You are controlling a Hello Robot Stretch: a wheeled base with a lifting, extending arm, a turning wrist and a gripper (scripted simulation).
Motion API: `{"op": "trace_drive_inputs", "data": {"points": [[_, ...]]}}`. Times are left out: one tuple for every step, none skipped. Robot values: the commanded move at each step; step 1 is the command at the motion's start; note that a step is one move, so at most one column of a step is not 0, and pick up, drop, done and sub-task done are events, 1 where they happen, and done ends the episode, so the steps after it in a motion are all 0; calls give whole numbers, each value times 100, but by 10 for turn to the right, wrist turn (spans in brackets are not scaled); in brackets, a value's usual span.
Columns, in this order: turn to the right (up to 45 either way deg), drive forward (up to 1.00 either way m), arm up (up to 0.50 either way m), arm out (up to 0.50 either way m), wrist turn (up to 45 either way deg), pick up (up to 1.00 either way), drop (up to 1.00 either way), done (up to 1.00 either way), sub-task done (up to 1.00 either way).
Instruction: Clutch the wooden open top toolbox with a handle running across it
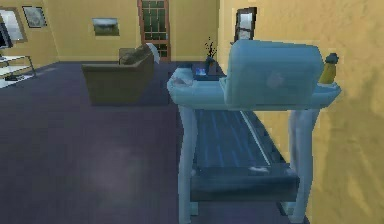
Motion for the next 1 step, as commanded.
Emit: {"op": "trace_drive_inputs", "data": {"points": [[0, 0, 10, 0, 0, 0, 0, 0, 0]]}}
